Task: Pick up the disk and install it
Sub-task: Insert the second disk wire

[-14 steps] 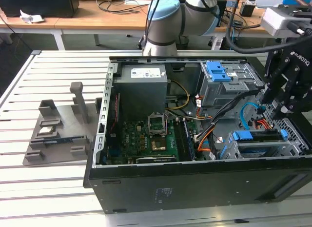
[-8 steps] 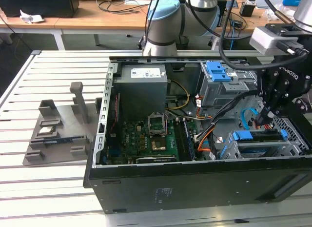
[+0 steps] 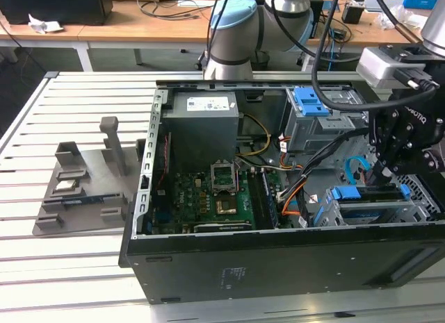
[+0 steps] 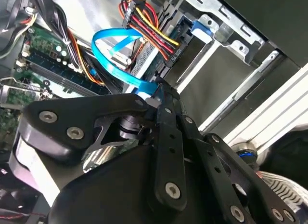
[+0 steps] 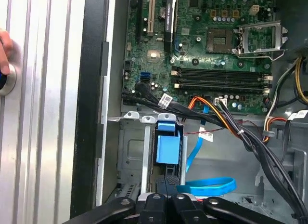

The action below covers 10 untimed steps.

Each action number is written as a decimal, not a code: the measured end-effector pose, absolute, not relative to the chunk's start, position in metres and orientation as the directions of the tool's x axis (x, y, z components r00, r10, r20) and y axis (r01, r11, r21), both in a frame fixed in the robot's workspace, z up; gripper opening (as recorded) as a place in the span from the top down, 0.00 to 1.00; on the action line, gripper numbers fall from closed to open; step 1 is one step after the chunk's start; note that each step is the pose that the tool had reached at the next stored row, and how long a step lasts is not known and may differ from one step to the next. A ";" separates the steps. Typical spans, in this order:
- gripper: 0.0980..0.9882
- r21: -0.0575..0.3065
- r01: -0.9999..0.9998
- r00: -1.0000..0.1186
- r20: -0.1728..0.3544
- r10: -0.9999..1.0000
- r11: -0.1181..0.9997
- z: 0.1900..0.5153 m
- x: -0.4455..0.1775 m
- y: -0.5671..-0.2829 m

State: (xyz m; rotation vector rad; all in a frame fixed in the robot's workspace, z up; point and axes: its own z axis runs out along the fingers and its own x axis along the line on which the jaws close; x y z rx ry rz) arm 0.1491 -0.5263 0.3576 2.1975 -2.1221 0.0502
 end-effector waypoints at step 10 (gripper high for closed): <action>0.99 0.039 -0.999 0.021 0.083 -0.996 -0.017 0.352 0.155 -0.529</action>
